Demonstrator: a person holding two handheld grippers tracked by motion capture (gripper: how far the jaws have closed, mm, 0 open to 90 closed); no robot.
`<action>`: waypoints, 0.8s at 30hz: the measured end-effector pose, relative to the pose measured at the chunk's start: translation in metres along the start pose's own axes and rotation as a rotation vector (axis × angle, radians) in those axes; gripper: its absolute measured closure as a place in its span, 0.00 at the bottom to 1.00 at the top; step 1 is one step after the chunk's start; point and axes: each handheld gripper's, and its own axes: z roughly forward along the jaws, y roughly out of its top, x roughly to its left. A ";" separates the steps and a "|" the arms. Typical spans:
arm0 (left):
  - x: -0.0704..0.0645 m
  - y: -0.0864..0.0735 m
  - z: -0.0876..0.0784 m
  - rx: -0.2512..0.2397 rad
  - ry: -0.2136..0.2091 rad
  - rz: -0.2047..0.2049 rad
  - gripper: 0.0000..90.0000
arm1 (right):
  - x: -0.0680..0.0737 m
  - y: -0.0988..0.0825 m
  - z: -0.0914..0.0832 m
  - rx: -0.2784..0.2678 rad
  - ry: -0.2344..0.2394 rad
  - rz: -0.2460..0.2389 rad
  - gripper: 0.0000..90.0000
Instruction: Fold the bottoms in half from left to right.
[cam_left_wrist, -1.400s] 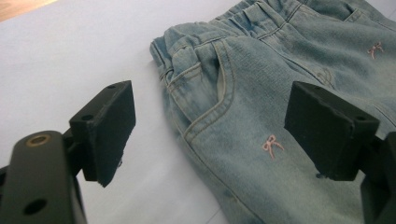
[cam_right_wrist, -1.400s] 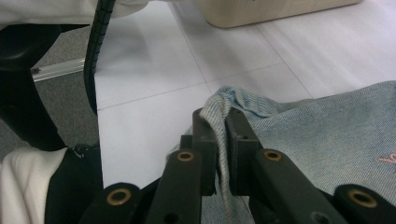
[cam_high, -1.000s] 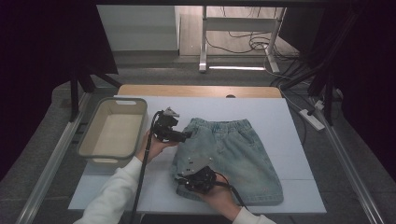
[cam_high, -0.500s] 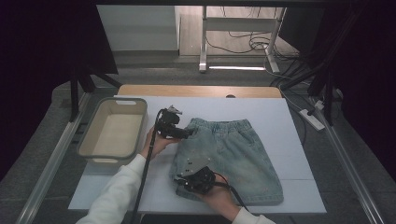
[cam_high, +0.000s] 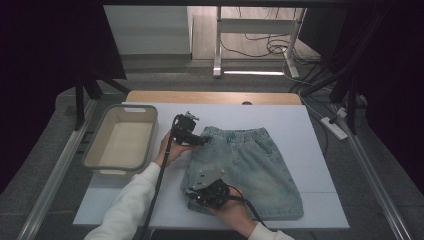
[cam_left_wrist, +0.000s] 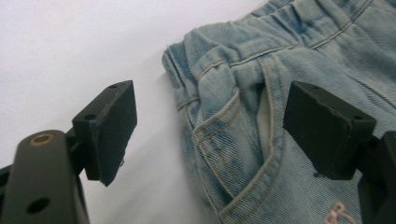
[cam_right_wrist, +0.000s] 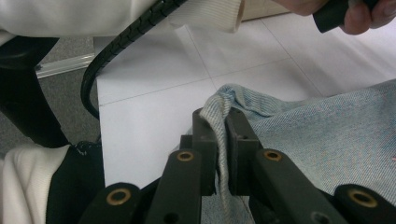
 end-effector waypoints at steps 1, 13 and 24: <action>0.000 0.000 0.002 0.005 -0.001 -0.003 0.21 | 0.000 0.000 0.000 0.000 0.001 0.001 0.93; 0.001 -0.005 0.014 0.065 -0.015 -0.003 0.21 | 0.000 -0.001 0.000 -0.001 -0.004 0.000 0.93; 0.003 -0.009 0.024 0.105 -0.024 -0.018 0.25 | 0.000 -0.002 0.001 0.006 -0.003 -0.004 0.93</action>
